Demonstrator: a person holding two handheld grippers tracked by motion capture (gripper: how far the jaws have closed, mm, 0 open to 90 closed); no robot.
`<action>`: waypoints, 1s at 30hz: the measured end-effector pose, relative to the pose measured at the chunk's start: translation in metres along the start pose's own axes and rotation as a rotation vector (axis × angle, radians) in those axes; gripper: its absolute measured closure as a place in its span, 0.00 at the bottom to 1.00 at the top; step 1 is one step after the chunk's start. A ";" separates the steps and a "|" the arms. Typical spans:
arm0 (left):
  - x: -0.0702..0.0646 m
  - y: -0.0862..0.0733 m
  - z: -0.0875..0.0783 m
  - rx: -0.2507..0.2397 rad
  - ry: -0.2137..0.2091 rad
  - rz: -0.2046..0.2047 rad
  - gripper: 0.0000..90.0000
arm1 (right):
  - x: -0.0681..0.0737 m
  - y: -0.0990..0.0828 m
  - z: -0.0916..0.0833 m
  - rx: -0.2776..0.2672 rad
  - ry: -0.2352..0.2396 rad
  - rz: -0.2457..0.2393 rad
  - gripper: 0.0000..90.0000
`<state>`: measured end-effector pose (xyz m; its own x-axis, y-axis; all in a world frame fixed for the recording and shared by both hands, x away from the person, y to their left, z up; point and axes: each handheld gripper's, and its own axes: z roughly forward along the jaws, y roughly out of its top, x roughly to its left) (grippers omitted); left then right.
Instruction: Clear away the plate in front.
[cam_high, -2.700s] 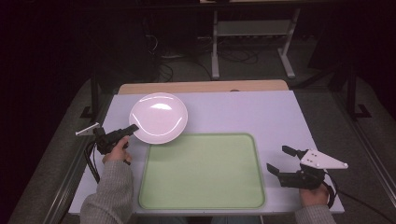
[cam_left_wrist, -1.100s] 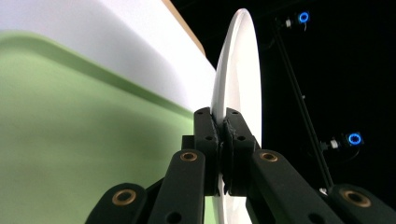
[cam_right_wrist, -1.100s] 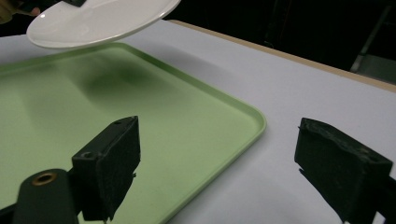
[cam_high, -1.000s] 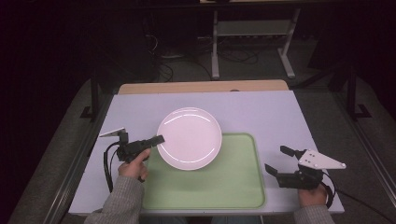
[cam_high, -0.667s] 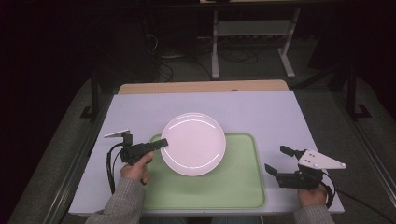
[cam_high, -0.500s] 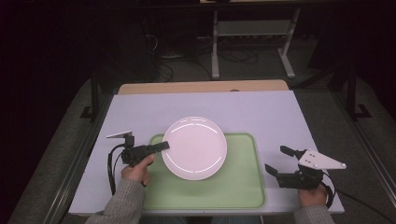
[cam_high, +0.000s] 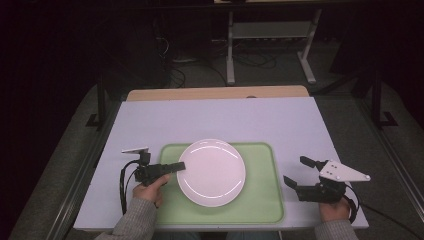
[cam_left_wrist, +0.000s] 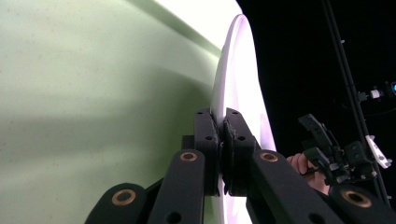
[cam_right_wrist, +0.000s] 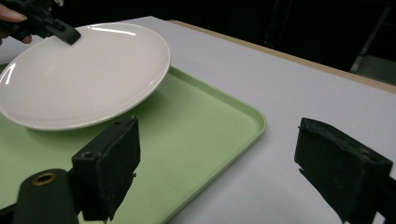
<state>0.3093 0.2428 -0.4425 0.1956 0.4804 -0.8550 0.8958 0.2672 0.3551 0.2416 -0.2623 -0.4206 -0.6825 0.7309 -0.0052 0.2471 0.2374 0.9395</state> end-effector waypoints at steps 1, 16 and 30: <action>0.000 -0.001 0.000 0.003 0.003 0.000 0.96 | 0.000 0.000 0.000 0.000 -0.001 0.001 0.15; 0.010 -0.011 0.007 0.039 0.060 -0.030 0.96 | 0.000 0.000 0.000 0.000 0.000 0.002 0.15; 0.002 -0.005 0.011 0.055 0.126 0.019 0.95 | 0.000 0.000 0.001 0.005 -0.005 0.001 0.15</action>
<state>0.3103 0.2331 -0.4504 0.1646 0.5872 -0.7925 0.9134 0.2125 0.3471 0.2421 -0.2618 -0.4211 -0.6788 0.7343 -0.0055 0.2516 0.2396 0.9377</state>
